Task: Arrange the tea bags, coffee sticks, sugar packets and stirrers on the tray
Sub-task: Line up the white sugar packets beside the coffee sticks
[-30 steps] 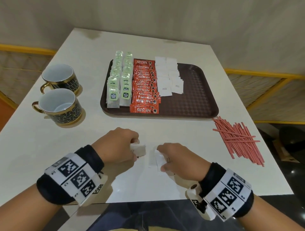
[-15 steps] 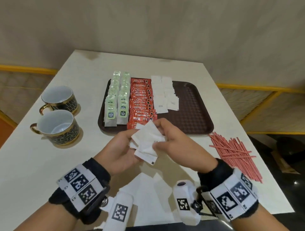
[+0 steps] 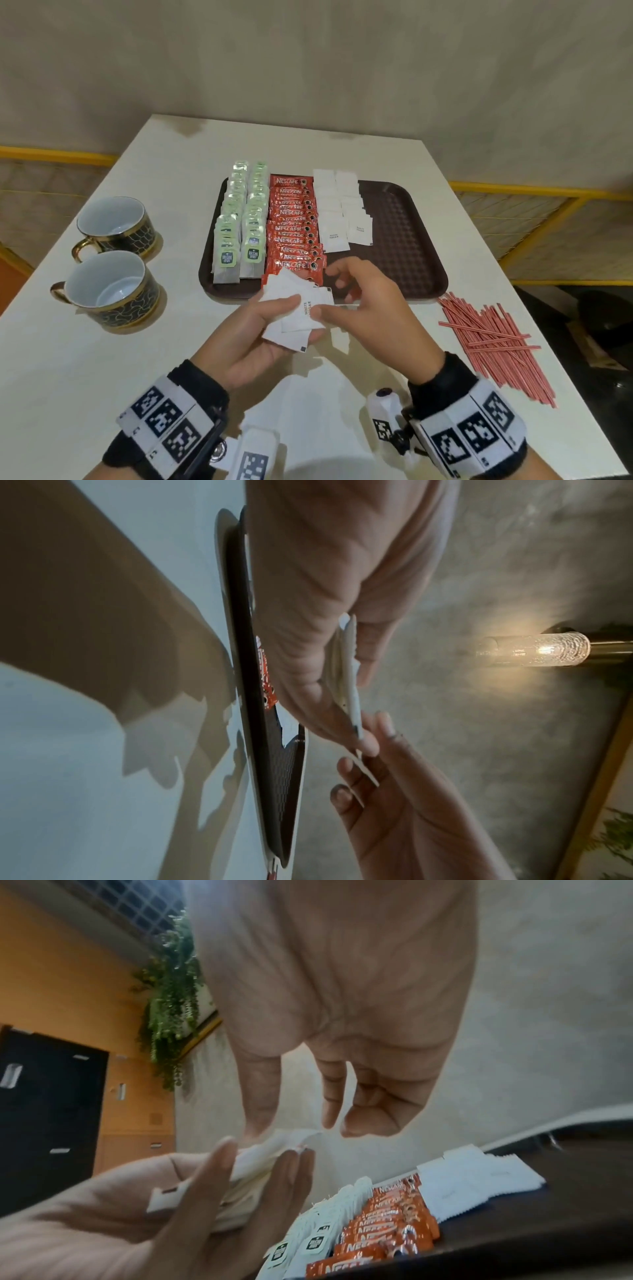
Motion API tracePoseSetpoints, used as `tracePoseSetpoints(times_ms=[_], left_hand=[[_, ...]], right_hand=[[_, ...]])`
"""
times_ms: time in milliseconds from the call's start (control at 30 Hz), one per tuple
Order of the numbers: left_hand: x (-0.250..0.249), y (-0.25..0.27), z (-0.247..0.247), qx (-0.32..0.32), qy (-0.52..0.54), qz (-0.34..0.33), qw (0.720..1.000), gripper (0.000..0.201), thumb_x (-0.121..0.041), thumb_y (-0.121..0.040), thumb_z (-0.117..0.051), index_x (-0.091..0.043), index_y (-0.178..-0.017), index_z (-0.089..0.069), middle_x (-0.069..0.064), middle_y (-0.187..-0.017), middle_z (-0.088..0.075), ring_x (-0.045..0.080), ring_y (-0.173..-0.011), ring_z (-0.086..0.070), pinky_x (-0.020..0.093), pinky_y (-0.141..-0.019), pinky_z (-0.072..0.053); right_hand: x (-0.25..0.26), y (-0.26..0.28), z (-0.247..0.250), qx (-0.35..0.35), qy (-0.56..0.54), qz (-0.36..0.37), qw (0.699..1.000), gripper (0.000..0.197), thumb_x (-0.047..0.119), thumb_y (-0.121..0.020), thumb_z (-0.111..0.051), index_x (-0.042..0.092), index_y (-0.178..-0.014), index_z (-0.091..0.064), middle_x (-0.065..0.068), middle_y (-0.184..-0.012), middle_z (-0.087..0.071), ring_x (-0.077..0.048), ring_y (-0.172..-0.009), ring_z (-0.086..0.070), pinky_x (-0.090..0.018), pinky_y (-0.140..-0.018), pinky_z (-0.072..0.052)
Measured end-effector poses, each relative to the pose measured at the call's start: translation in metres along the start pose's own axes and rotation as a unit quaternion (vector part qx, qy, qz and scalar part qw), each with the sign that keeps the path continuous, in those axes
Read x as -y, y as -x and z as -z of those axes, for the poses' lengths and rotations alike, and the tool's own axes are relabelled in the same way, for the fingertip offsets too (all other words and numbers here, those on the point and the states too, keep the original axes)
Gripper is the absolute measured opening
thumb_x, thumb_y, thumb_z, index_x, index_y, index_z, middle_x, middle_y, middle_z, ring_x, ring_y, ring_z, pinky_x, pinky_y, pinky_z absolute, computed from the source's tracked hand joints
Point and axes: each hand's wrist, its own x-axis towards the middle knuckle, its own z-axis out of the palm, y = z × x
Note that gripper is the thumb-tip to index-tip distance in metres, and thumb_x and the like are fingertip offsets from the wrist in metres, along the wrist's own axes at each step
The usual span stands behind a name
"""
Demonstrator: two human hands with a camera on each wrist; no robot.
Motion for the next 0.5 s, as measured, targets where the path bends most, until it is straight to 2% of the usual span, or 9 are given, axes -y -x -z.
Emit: tracePoseSetpoints(times_ms=[100,167,233,300,367,433,500], left_hand=[[-0.001,-0.003,-0.004,0.006,-0.036,-0.024,0.999,0.049,-0.001,-0.087,-0.054,-0.013,-0.134,-0.048,0.02,-0.125,-0.063,0.038,-0.112,-0.062,0.045,-0.083,-0.056],[-0.001,-0.005,-0.007,0.007,-0.047,-0.027,0.999,0.045,-0.002,-0.09,-0.053,-0.012,-0.133,-0.049,0.019,-0.123,-0.065,0.035,-0.106,-0.066,0.04,-0.072,-0.06],[-0.003,-0.006,-0.009,0.006,-0.042,-0.022,0.999,0.042,-0.002,-0.09,-0.052,-0.009,-0.131,-0.051,0.019,-0.12,-0.066,0.033,-0.099,-0.069,0.038,-0.064,-0.06],[-0.006,-0.008,-0.008,0.029,-0.033,-0.008,0.999,0.046,0.002,-0.089,-0.054,-0.008,-0.134,-0.049,0.021,-0.126,-0.062,0.035,-0.107,-0.065,0.046,-0.07,-0.061],[-0.008,-0.01,-0.005,0.033,-0.034,0.0,0.999,0.053,0.005,-0.084,-0.056,-0.009,-0.135,-0.048,0.022,-0.129,-0.06,0.04,-0.116,-0.059,0.05,-0.082,-0.055],[-0.009,-0.012,-0.004,0.014,-0.042,-0.006,0.999,0.049,0.007,-0.084,-0.056,-0.008,-0.13,-0.051,0.025,-0.123,-0.063,0.042,-0.113,-0.06,0.049,-0.08,-0.056],[-0.011,-0.014,-0.005,-0.01,-0.057,-0.023,0.998,0.045,0.002,-0.082,-0.055,-0.008,-0.126,-0.053,0.025,-0.117,-0.066,0.041,-0.107,-0.065,0.048,-0.077,-0.059]], right_hand=[[-0.003,-0.001,-0.001,0.01,-0.079,-0.03,0.996,0.032,0.022,-0.078,-0.079,0.022,-0.104,-0.06,0.007,-0.09,-0.06,0.0,-0.071,-0.054,-0.014,-0.064,-0.048],[-0.006,-0.005,-0.002,0.019,-0.112,-0.029,0.993,0.029,0.014,-0.079,-0.078,0.018,-0.103,-0.062,0.014,-0.081,-0.062,0.004,-0.065,-0.053,-0.01,-0.061,-0.045],[-0.011,-0.01,-0.002,0.018,-0.132,-0.031,0.991,0.029,0.006,-0.077,-0.078,0.018,-0.1,-0.065,0.021,-0.071,-0.06,0.002,-0.06,-0.048,-0.01,-0.059,-0.042],[-0.018,-0.015,0.001,0.005,-0.138,-0.039,0.99,0.027,0.003,-0.077,-0.077,0.02,-0.095,-0.066,0.017,-0.068,-0.057,-0.005,-0.061,-0.046,-0.02,-0.06,-0.044],[-0.025,-0.018,0.006,-0.024,-0.148,-0.051,0.987,0.022,0.0,-0.079,-0.074,0.017,-0.09,-0.065,0.0,-0.075,-0.057,-0.014,-0.062,-0.049,-0.032,-0.059,-0.048],[-0.032,-0.02,0.013,-0.069,-0.185,-0.071,0.978,0.017,-0.003,-0.083,-0.068,0.011,-0.087,-0.06,-0.011,-0.08,-0.057,-0.019,-0.065,-0.055,-0.031,-0.055,-0.052],[-0.033,-0.02,0.019,-0.103,-0.254,-0.105,0.956,0.016,-0.005,-0.087,-0.063,0.009,-0.09,-0.054,-0.011,-0.082,-0.061,-0.019,-0.068,-0.063,-0.026,-0.054,-0.053]])
